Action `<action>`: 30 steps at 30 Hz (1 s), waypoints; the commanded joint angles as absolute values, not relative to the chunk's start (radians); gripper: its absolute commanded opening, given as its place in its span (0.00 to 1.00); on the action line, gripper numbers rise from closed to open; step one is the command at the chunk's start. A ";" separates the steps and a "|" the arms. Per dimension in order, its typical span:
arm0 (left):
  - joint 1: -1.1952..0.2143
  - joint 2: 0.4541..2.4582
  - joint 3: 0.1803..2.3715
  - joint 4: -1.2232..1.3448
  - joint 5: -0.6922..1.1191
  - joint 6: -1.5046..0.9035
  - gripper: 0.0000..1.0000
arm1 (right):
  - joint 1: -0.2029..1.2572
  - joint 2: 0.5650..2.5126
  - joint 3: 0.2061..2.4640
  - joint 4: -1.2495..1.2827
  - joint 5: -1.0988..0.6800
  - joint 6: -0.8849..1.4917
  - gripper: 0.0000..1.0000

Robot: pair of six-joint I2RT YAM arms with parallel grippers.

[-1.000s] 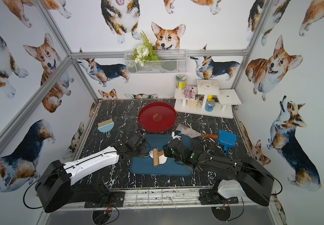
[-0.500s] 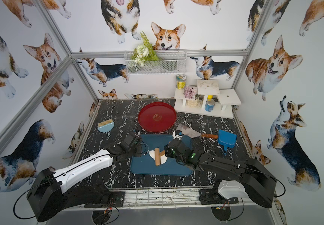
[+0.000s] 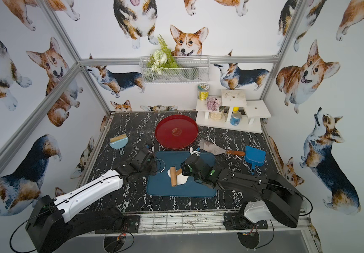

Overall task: Roll out the dumpling wrappers from the dough
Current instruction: Flatten out the dough on the work surface.

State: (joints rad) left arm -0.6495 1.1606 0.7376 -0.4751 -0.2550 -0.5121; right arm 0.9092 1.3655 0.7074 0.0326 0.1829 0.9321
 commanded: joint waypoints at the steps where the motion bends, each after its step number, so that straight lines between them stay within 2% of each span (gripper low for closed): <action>1: -0.644 1.151 0.736 -0.466 -0.255 -0.520 0.00 | 0.910 1.403 0.703 -0.140 0.209 0.895 0.00; 8: -0.638 1.149 0.698 -0.459 -0.247 -0.517 0.00 | 0.904 1.379 0.708 -0.157 0.216 0.883 0.00; 17: -0.636 1.146 0.696 -0.450 -0.242 -0.518 0.00 | 0.829 1.266 0.665 -0.229 0.208 0.824 0.00; 30: -0.634 1.144 0.706 -0.451 -0.244 -0.514 0.00 | 0.751 1.212 0.601 -0.343 0.225 0.728 0.00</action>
